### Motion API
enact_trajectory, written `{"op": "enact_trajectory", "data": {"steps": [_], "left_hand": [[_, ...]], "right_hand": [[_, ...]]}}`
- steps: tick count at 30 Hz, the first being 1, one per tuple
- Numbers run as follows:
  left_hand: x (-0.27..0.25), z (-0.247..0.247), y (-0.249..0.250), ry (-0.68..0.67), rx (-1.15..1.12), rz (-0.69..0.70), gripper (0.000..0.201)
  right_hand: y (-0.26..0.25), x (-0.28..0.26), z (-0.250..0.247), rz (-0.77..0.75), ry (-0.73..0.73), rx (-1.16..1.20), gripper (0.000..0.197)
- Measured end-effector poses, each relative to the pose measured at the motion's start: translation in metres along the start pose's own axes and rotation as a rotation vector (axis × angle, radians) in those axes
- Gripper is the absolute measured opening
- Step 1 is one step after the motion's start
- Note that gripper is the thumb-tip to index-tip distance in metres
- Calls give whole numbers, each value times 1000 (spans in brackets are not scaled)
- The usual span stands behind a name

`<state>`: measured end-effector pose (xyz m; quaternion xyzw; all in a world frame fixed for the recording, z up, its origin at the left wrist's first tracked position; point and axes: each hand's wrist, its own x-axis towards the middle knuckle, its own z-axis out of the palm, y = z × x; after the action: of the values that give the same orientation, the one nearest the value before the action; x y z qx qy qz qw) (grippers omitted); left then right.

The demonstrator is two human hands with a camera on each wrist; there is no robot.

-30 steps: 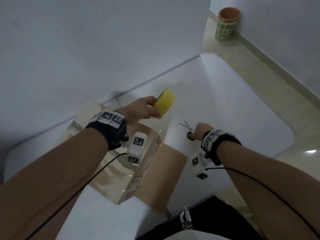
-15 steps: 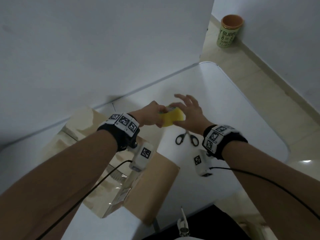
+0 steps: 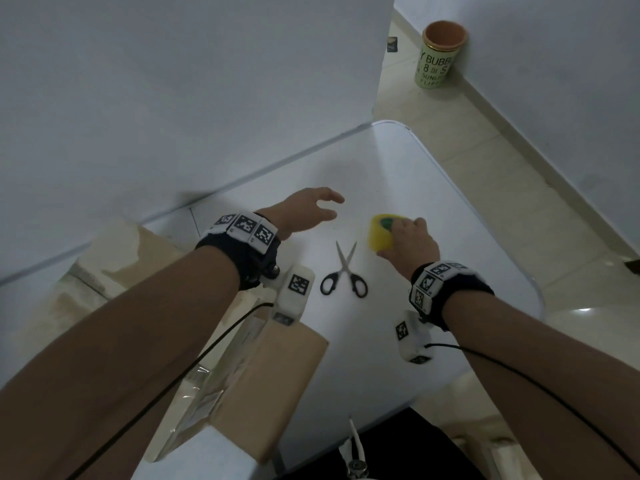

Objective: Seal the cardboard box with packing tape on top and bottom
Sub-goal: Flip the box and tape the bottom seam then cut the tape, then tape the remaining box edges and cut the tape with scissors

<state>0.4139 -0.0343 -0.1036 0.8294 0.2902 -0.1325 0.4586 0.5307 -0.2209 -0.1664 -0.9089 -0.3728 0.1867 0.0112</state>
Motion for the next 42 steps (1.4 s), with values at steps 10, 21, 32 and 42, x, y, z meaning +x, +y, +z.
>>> {"op": "enact_trajectory", "data": {"steps": [10, 21, 32, 42], "left_hand": [[-36, -10, -33, 137, -378, -82, 23], [-174, -13, -110, 492, -6, -77, 13], [-261, 29, -162, 191, 457, -83, 36], [-258, 39, -158, 54, 624, -92, 28]], "right_hand": [[-1, 8, 10, 65, 39, 184, 42], [-139, -65, 25, 73, -631, 1399, 25], [-172, -145, 60, 52, -941, 1288, 35], [-213, -159, 43, 54, -920, 1017, 26]]}}
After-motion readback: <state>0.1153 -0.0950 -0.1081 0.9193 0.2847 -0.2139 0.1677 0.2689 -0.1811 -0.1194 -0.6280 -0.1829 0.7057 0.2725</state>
